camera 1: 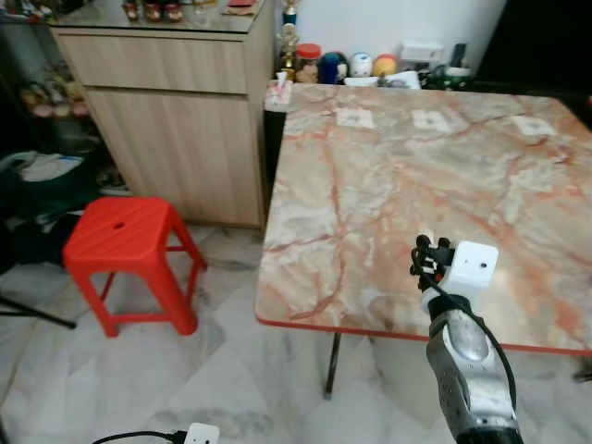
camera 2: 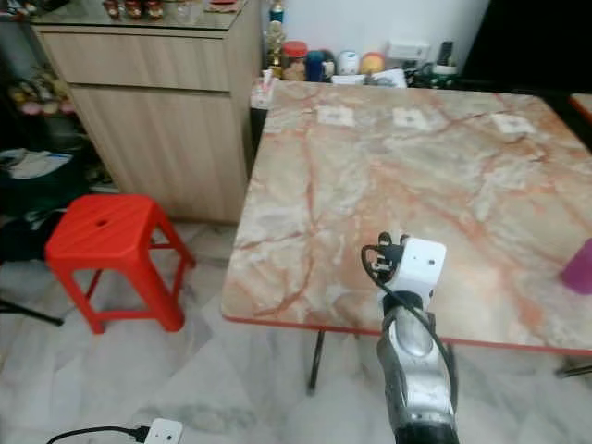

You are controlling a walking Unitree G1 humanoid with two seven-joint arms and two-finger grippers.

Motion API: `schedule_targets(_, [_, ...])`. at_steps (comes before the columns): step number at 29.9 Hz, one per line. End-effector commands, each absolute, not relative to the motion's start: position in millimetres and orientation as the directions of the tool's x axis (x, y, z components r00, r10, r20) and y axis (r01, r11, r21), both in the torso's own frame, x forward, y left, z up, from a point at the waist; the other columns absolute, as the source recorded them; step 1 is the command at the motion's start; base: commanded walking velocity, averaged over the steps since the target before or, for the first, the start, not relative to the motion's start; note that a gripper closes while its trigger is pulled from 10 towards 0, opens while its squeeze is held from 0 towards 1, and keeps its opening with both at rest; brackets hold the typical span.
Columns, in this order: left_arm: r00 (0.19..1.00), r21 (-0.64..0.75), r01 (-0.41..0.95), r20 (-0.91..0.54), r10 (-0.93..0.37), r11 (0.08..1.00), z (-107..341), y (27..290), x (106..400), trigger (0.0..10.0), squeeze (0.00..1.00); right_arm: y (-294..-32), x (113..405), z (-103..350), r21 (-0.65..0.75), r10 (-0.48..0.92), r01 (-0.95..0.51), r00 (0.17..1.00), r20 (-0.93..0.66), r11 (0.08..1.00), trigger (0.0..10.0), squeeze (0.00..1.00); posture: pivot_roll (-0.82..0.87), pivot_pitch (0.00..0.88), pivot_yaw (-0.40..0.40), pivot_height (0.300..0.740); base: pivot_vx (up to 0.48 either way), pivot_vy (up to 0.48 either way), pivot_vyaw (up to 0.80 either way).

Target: Setting the table

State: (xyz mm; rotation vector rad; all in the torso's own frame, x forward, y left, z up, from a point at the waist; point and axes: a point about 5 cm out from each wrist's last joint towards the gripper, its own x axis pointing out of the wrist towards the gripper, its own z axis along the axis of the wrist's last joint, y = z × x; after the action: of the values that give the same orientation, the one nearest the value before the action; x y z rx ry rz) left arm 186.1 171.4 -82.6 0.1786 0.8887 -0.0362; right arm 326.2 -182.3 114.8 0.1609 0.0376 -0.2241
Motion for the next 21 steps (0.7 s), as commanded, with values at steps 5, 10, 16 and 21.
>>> schedule_targets(5, [0.602, 0.132, 0.115, -0.797, 0.036, 0.984, -87.4, 168.3, 177.5, 10.0, 0.00, -197.3, 331.9, 103.0, 0.149, -0.254, 0.275, 0.956, -0.148, 0.950, 10.0, 1.00, -0.02, 0.135, -0.026, 0.740, 0.000, 0.000, 0.00])
schedule_targets(10, [0.602, 0.133, 0.120, -0.797, 0.034, 0.984, -87.3, 168.3, 177.7, 10.0, 0.00, -203.2, 345.5, 105.3, 0.135, -0.272, 0.299, 0.944, -0.186, 0.945, 10.0, 0.10, -0.01, 0.137, -0.021, 0.740, 0.000, 0.000, 0.00])
schedule_targets(16, [0.604, 0.132, 0.122, -0.796, 0.032, 0.984, -87.1, 168.3, 178.1, 10.0, 0.00, -194.0, 362.9, 111.7, 0.131, -0.202, 0.235, 0.953, -0.224, 0.963, 10.0, 0.00, -0.01, 0.138, -0.020, 0.740, 0.000, 0.000, 0.00])
schedule_targets(21, [0.603, 0.134, 0.120, -0.797, 0.035, 0.984, -87.3, 168.7, 177.7, 10.0, 0.00, -187.0, 374.4, 120.7, 0.131, -0.142, 0.174, 0.964, -0.224, 0.976, 10.0, 0.00, -0.01, 0.139, -0.022, 0.740, 0.000, 0.000, 0.00])
